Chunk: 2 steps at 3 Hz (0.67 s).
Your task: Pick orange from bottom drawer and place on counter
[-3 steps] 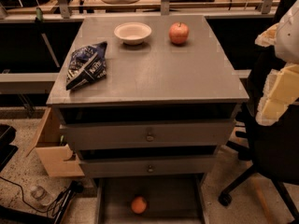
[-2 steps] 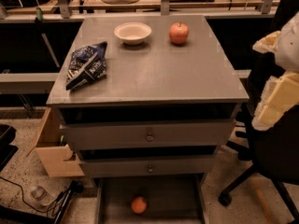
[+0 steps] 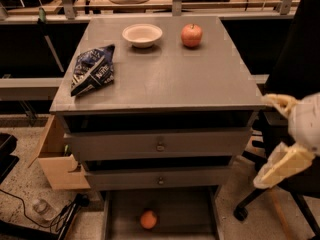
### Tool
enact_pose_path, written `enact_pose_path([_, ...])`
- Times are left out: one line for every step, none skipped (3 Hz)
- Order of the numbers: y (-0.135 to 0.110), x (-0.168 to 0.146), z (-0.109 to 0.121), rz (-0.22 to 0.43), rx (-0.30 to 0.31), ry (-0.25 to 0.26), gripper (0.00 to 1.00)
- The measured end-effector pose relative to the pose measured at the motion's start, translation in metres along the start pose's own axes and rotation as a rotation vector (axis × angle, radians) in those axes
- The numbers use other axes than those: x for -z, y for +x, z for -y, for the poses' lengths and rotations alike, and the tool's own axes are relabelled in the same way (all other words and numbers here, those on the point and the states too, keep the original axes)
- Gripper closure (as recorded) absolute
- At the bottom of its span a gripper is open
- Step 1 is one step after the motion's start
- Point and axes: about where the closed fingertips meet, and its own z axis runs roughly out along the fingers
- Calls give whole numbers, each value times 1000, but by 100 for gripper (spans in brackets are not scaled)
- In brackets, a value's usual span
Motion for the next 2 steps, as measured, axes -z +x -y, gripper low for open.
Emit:
enact_pose_path([37,-35,-35,108,-53,25,0])
enact_pose_path([46,-37,-45,117,1,36,0])
